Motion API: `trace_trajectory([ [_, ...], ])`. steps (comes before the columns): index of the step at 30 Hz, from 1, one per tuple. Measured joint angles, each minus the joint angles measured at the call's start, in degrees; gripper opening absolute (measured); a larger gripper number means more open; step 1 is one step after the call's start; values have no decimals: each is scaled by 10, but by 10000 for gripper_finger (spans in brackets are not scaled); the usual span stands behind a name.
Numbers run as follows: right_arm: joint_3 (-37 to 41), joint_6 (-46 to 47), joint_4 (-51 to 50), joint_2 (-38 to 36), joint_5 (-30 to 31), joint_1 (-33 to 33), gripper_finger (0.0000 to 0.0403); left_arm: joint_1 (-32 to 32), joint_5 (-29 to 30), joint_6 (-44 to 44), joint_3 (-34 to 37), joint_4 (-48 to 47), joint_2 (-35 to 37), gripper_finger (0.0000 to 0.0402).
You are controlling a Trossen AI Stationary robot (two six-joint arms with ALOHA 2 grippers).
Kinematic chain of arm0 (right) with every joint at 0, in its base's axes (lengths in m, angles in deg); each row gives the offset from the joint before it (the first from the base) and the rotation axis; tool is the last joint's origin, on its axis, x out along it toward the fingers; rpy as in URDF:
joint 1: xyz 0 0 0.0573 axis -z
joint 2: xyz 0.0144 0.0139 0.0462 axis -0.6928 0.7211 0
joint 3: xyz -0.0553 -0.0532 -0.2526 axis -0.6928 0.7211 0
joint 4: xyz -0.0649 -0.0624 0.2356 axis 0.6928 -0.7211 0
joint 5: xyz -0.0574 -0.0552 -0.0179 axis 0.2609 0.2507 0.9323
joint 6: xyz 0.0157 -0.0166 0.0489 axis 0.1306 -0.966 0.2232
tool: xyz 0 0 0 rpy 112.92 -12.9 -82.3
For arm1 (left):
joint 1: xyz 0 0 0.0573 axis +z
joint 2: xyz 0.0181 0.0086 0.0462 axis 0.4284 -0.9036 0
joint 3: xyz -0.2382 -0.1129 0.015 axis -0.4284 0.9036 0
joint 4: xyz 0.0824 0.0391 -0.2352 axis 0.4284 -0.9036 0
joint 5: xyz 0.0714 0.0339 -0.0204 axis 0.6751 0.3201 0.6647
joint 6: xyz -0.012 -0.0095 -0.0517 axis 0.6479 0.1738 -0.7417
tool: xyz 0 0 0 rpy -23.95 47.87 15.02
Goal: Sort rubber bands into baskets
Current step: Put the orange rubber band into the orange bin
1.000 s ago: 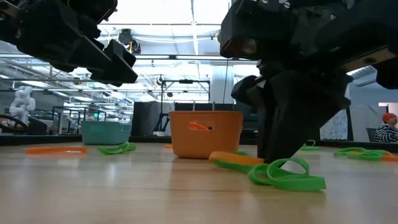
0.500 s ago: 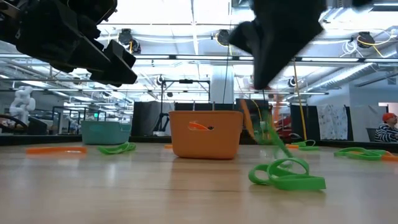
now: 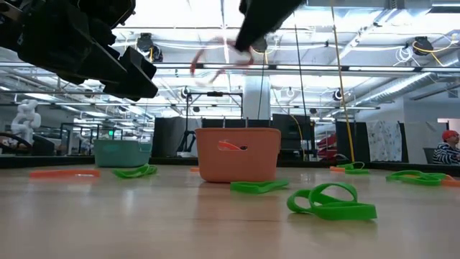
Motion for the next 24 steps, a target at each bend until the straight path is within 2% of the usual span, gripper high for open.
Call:
trace_trajectory([
  [11,1,2,-49,14,2,61,2,0,0,-1,0,-6,0,203],
  [17,1,29,-79,20,-2,84,28,0,-2,0,0,-14,0,203],
  [24,1,30,-89,20,-1,99,68,8,-2,6,0,-139,65,203],
])
